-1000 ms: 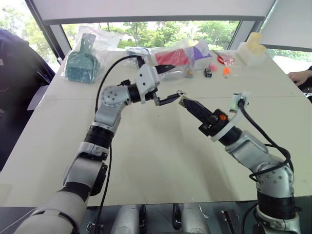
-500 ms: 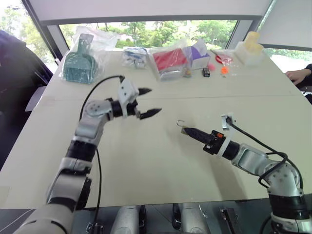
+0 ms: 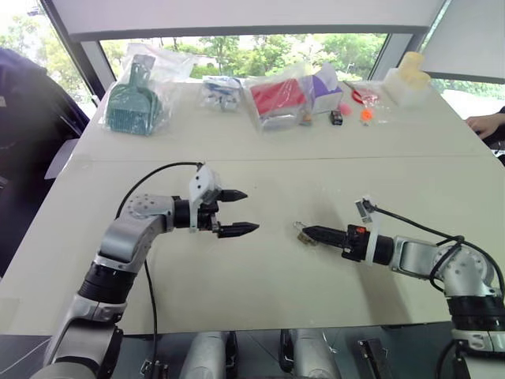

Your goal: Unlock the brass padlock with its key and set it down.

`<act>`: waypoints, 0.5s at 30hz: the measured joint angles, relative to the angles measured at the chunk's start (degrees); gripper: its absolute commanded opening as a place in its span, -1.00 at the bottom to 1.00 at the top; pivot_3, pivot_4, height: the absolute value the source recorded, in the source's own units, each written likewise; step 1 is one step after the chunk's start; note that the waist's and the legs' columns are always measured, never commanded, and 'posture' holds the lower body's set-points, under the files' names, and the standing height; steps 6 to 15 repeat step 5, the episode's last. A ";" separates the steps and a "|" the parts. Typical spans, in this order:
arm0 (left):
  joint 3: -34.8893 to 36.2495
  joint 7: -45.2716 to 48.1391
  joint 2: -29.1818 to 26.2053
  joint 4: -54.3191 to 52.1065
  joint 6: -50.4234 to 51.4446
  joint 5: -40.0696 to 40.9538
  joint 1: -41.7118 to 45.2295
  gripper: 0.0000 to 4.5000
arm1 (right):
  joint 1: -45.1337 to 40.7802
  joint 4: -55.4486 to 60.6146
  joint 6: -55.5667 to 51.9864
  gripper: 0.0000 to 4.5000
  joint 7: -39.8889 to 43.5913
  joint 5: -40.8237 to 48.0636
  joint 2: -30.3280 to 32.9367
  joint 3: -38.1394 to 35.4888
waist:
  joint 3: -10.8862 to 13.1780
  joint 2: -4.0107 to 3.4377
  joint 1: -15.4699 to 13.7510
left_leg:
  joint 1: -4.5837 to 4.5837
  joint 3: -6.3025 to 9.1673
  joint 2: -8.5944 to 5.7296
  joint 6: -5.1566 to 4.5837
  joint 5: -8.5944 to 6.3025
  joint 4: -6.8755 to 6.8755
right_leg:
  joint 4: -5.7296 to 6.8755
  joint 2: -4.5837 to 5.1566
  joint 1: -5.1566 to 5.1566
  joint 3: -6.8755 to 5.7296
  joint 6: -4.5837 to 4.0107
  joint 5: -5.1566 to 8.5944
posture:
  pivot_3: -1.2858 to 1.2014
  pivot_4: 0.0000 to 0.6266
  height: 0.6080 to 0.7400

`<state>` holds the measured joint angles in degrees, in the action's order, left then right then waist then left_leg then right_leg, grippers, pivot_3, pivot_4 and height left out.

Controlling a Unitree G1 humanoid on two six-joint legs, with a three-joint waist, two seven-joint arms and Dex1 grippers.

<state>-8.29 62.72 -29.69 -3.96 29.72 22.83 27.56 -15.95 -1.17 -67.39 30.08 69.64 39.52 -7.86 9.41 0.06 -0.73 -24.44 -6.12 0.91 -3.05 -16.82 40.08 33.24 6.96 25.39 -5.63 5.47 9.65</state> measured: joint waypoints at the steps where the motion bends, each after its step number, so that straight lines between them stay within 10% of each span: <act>1: -0.28 0.56 -0.69 -0.71 0.00 0.00 -0.59 1.00 | 0.41 0.74 0.19 0.98 1.00 -1.50 1.15 0.04 | 0.00 -0.01 -0.12 | -0.02 0.00 -0.01 0.00 0.00 0.00 | -0.01 0.00 0.01 0.00 0.00 0.00 | 0.03 -0.52 0.93; 5: -0.40 0.96 -2.48 -2.82 0.18 0.38 -2.84 1.00 | 10.22 10.81 7.97 0.98 6.31 -12.04 12.97 -2.53 | 0.04 -0.17 -1.44 | -0.07 -0.04 -0.10 -0.05 -0.05 0.00 | -0.13 0.10 0.00 0.00 0.04 0.03 | 0.03 -0.52 0.93; 15: -0.40 0.96 -2.48 -2.82 0.18 0.38 -2.84 1.00 | 10.22 10.81 7.97 0.98 6.31 -12.04 12.97 -2.53 | 0.04 -0.17 -1.44 | -0.07 -0.04 -0.10 -0.05 -0.05 0.00 | -0.13 0.10 0.00 0.00 0.04 0.03 | 0.03 -0.52 0.93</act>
